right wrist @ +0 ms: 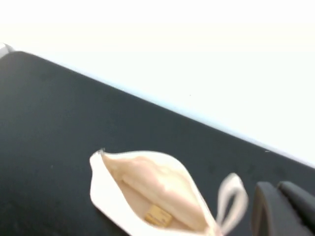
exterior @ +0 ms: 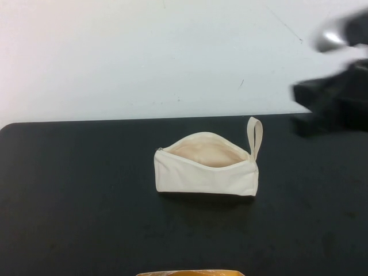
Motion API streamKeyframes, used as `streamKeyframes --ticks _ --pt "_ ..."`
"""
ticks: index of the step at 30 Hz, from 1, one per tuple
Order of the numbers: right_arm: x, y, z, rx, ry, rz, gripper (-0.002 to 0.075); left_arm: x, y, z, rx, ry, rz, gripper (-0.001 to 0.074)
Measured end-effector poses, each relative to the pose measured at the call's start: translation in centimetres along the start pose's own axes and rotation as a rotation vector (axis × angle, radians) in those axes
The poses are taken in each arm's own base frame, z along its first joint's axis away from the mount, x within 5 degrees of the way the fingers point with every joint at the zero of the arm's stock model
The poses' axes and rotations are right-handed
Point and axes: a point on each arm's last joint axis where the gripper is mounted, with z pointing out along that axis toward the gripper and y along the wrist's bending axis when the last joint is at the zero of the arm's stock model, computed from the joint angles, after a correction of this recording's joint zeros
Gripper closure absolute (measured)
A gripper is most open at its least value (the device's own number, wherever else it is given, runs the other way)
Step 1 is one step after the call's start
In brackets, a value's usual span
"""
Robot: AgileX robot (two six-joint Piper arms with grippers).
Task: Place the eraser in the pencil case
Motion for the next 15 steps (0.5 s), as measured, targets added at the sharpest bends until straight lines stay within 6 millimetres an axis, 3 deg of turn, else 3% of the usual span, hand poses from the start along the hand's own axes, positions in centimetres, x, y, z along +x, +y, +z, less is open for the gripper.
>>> streamKeyframes --ticks 9,15 --pt "6.0 -1.1 -10.3 0.07 0.079 -0.061 0.0727 0.0 0.0 0.0 0.0 0.0 0.0 0.0736" --pt "9.0 -1.6 -14.1 0.13 -0.033 -0.142 0.0727 0.0 0.0 0.0 0.0 0.0 0.0 0.0736"
